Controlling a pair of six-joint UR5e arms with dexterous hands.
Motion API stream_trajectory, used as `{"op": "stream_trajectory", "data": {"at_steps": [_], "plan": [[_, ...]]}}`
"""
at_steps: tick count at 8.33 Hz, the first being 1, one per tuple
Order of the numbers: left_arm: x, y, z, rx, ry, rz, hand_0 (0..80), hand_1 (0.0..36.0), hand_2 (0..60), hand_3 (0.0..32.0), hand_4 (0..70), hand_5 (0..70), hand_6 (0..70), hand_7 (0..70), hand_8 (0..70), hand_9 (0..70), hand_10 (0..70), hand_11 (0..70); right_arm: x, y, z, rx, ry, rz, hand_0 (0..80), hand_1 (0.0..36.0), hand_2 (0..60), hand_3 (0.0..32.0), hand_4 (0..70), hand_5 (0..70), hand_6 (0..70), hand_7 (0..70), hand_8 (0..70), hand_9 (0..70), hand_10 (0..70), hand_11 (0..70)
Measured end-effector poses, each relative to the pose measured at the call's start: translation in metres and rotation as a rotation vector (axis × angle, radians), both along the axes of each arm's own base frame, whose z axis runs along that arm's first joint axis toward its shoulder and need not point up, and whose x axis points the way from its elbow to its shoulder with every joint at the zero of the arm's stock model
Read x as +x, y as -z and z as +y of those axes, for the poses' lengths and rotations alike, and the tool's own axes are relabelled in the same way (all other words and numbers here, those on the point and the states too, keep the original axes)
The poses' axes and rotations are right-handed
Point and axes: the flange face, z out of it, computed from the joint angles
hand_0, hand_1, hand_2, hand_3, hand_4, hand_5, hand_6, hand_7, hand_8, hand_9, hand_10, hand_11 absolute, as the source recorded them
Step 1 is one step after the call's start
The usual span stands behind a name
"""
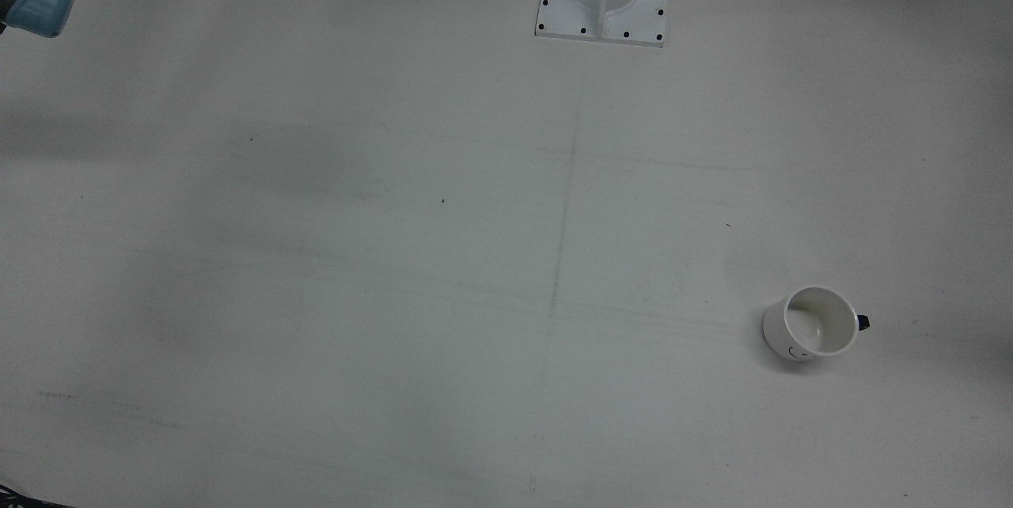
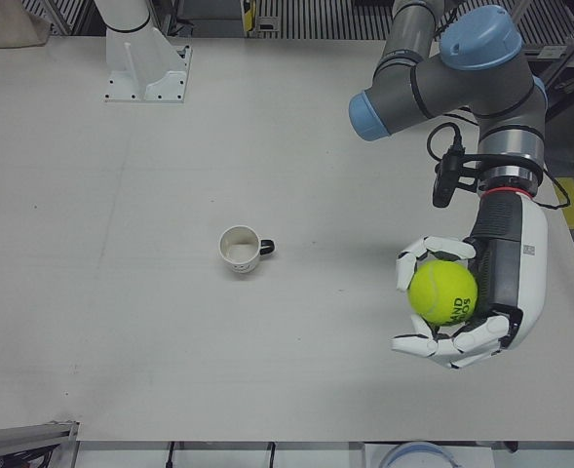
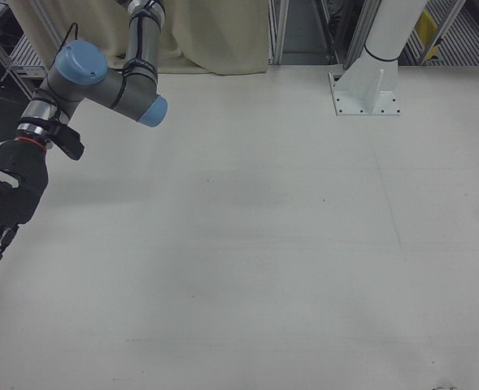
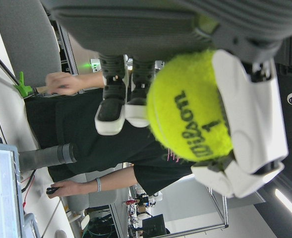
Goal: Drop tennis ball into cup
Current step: 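Move the left hand holding the yellow tennis ball over the white mug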
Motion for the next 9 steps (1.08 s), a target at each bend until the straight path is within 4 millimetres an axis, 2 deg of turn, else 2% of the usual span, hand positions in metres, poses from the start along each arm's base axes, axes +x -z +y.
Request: {"op": "stream_trajectory", "data": {"at_steps": [1,2,3,6,7,8,9], "plan": [[0.003,0.005,0.002,0.01,-0.016,-0.002,48.2,18.3,55.6,0.0,52.8,18.7,70.0,70.0,58.8,70.0,43.3,60.9,0.0,0.0,0.0,0.0,0.0,0.0,0.0,0.0,0.0,0.0,0.0,0.0,0.0,0.0,0.0,0.0,0.0,0.0],[0.017,0.014,0.005,0.031,-0.093,-0.016,48.1,18.5,56.5,0.0,53.1,18.7,70.0,70.0,58.7,70.0,42.6,60.0,0.0,0.0,0.0,0.001,0.0,0.0,0.0,0.0,0.0,0.0,0.0,0.0,0.0,0.0,0.0,0.0,0.0,0.0],[0.045,0.029,0.009,0.067,-0.196,-0.03,48.2,18.5,60.0,0.0,54.2,20.1,70.0,70.0,59.0,70.0,42.1,59.2,0.0,0.0,0.0,0.001,0.0,0.0,0.0,0.0,0.0,0.0,0.0,0.0,0.0,0.0,0.0,0.0,0.0,0.0],[0.14,0.072,0.028,0.162,-0.391,-0.03,47.2,17.0,60.0,0.0,53.0,22.0,70.0,70.0,58.8,70.0,41.6,58.4,0.0,0.0,0.0,0.0,0.0,0.0,0.0,0.0,0.0,0.0,0.0,0.0,0.0,0.0,0.0,0.0,0.0,0.0],[0.167,0.083,0.036,0.186,-0.437,-0.024,46.3,15.9,60.0,0.0,51.8,20.1,70.0,70.0,58.6,70.0,41.9,58.7,0.0,0.0,0.0,0.0,0.0,0.0,0.0,0.0,0.0,0.0,0.0,0.0,0.0,0.0,0.0,0.0,0.0,0.0],[0.186,0.087,0.047,0.198,-0.472,-0.019,45.5,14.9,57.5,0.0,50.5,17.8,67.8,70.0,58.0,70.0,43.3,60.7,0.0,0.0,0.0,0.0,0.0,0.0,0.0,0.0,0.0,0.0,0.0,0.0,0.0,0.0,0.0,0.0,0.0,0.0],[0.204,0.08,0.059,0.198,-0.505,-0.017,45.3,15.0,57.2,0.0,49.2,17.1,63.3,70.0,57.4,70.0,43.4,60.8,0.0,0.0,0.0,0.001,0.0,0.0,0.0,0.0,0.0,0.0,0.0,0.0,0.0,0.0,0.0,0.0,0.0,0.0]]}}
